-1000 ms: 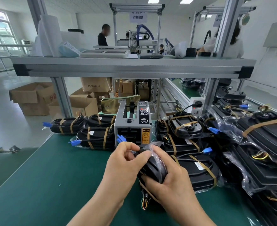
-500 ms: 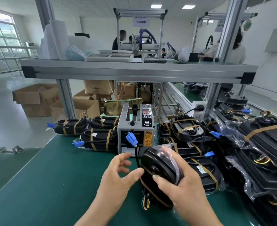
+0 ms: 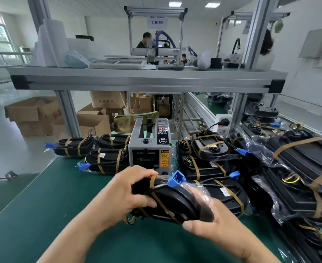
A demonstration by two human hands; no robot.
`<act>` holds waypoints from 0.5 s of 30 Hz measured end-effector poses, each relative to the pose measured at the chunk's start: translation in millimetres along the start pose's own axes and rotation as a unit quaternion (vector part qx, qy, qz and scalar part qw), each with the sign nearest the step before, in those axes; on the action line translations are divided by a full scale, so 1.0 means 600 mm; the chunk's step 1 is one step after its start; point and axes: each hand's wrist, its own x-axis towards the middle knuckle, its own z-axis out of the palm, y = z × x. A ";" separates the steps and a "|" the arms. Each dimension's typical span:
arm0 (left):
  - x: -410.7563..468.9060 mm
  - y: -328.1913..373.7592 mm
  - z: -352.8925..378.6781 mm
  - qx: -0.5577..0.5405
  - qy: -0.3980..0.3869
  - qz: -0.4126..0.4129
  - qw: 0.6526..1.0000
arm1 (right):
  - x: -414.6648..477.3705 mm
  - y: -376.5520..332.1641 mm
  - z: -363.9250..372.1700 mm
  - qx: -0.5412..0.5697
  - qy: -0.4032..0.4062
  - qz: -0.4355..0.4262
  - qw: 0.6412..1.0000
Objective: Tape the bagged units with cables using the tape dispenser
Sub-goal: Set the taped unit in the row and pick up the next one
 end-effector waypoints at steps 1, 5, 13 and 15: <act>0.001 0.001 -0.001 0.033 -0.007 0.007 0.999 | -0.001 0.006 0.000 0.008 -0.010 0.009 1.000; 0.003 -0.005 0.019 0.115 -0.002 0.026 0.993 | -0.006 0.035 0.018 0.067 0.025 0.028 0.997; 0.013 -0.013 0.041 0.209 -0.010 0.084 0.974 | 0.003 0.066 0.047 0.075 0.168 0.063 0.981; 0.013 -0.014 0.049 0.210 -0.010 0.096 0.973 | 0.006 0.071 0.055 0.090 0.212 0.066 0.971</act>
